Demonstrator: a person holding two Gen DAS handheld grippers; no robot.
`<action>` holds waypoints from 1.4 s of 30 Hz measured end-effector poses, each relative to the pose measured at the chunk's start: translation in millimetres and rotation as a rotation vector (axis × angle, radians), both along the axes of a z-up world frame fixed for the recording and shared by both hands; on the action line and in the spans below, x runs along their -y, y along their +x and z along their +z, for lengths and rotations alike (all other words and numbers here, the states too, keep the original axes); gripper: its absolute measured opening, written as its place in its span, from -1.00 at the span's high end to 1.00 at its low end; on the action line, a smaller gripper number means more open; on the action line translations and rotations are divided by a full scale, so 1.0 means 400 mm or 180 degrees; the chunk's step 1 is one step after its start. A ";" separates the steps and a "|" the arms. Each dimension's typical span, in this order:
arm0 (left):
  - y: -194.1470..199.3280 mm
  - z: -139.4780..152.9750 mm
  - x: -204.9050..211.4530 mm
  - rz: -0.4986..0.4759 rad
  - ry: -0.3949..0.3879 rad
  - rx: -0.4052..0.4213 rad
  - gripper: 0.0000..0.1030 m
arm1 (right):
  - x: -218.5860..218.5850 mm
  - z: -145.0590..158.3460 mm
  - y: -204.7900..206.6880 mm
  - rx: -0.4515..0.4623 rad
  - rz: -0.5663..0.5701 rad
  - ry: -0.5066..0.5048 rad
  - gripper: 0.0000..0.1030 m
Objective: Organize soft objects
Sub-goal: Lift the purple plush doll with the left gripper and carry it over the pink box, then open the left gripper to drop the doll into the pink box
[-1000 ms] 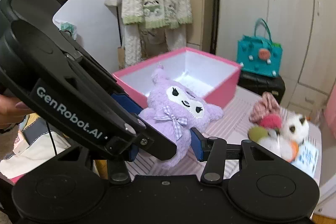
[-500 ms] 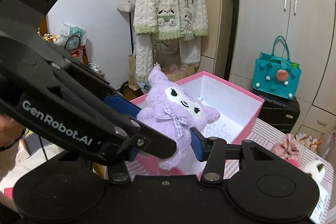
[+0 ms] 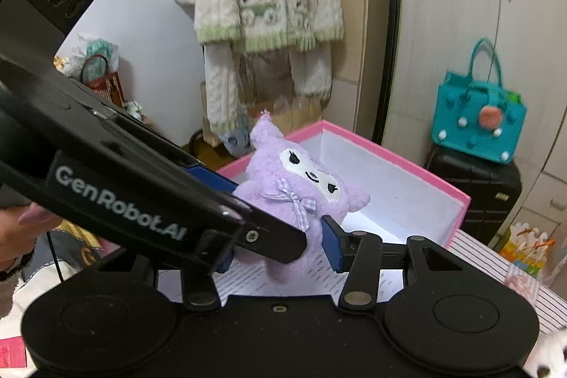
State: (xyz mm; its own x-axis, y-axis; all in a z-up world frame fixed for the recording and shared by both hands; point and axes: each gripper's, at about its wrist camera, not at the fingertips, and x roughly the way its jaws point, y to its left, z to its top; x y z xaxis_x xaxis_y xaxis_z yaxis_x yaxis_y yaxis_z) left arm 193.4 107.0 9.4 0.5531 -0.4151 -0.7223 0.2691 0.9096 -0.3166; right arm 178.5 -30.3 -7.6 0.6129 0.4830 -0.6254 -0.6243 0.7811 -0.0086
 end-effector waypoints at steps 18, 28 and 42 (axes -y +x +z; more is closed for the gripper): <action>0.255 -0.117 -0.025 0.0285 -0.0047 -0.0518 0.25 | 0.001 -0.106 0.318 -0.1191 -0.0333 0.0115 0.00; 0.250 -0.115 -0.046 0.0327 -0.0039 -0.0455 0.27 | -0.041 -0.108 0.326 -0.1167 -0.0253 -0.0188 0.00; 0.108 -0.052 -0.018 0.0377 0.0373 -0.0021 -0.04 | 0.048 -0.015 0.153 -0.0635 0.0050 -0.0059 -0.19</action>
